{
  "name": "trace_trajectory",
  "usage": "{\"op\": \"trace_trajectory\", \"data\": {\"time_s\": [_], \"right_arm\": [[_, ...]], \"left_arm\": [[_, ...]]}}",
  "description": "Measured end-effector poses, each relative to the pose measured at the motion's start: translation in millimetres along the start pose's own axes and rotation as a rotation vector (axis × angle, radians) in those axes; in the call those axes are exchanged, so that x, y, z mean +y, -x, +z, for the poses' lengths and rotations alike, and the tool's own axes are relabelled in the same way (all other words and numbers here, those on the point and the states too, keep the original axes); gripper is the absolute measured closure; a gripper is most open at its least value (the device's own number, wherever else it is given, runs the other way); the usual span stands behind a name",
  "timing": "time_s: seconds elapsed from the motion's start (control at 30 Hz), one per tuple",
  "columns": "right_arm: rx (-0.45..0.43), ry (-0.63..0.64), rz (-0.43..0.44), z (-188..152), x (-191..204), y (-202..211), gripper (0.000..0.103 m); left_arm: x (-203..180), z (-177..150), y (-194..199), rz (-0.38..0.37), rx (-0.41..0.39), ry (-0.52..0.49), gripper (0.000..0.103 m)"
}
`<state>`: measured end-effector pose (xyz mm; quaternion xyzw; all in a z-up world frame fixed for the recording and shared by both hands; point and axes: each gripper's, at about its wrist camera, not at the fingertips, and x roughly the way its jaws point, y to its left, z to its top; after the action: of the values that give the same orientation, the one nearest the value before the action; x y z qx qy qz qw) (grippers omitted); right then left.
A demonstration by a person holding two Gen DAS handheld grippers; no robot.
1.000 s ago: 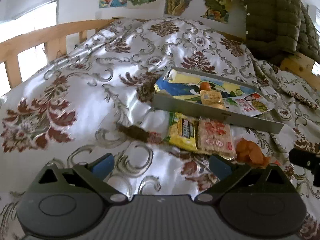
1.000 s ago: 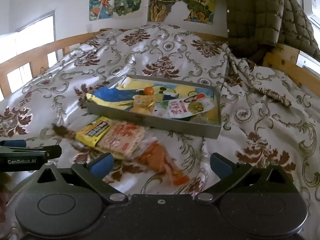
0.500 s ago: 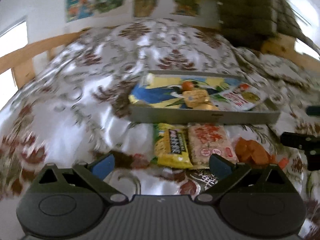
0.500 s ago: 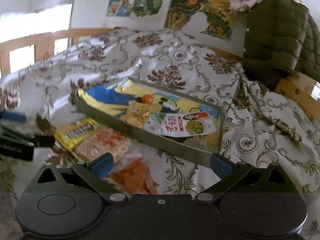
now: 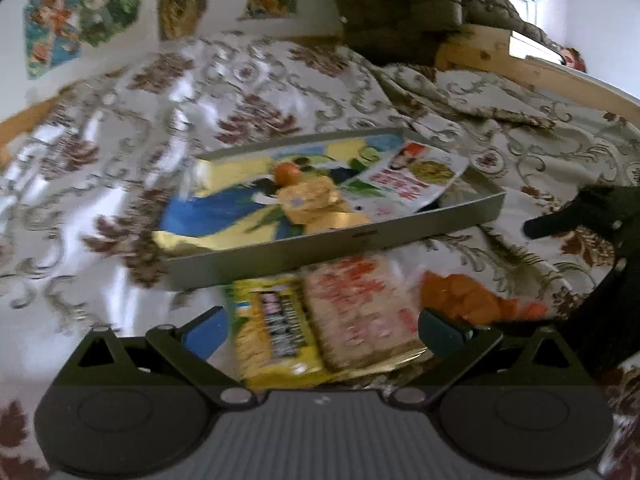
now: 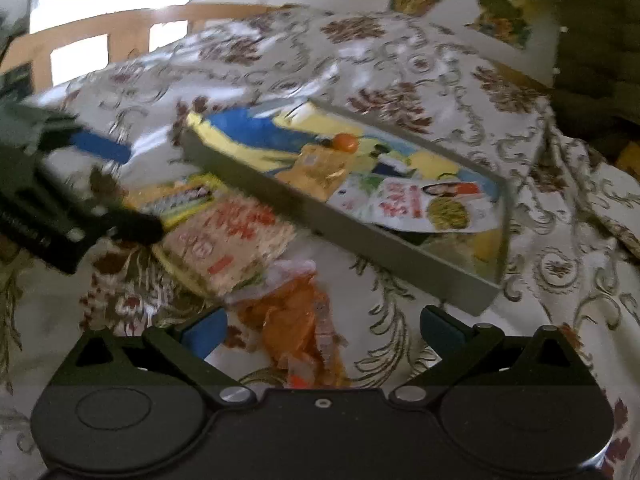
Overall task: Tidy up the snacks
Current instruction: 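Move the left tool toward the rice-cracker packet while the right tool approaches the orange candy bag, then close the left tool on the rice-cracker packet while the right tool grasps the orange candy bag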
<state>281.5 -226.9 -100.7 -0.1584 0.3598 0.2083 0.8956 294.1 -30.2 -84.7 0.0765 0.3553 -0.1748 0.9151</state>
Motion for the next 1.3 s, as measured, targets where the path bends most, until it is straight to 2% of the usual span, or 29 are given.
{"op": "trace_trajectory", "data": {"time_s": [0.1,0.3,0.5,0.7,0.83,0.97,1.1,1.2,1.3], "right_arm": [[0.016,0.014,0.01,-3,1,-7,0.001],[0.019,0.033,0.027,-5,3,-12,0.005],[0.023,0.043,0.037,-5,4,-14,0.01],[0.035,0.022,0.031,-7,-1,-19,0.016],[0.049,0.002,0.029,-9,-4,-24,0.025],[0.062,0.003,0.035,-10,0,-30,0.032],[0.058,0.028,0.03,-12,4,-36,0.035],[0.041,0.024,0.039,-11,4,-36,0.039],[0.041,0.03,0.048,-12,6,-35,0.046]], "left_arm": [[-4,8,-20,-0.04,0.048,0.025,0.0],[-2,14,-50,-0.05,0.099,0.128,0.0],[-16,21,-62,-0.08,0.115,0.072,0.0],[-16,19,-64,-0.031,0.132,0.085,0.001],[-12,16,-60,-0.019,0.124,0.091,0.006],[-17,19,-66,0.006,0.145,0.059,0.008],[-27,20,-74,0.031,0.17,0.008,0.008],[-29,18,-77,0.033,0.189,0.001,0.019],[-22,15,-75,0.014,0.185,0.045,0.02]]}}
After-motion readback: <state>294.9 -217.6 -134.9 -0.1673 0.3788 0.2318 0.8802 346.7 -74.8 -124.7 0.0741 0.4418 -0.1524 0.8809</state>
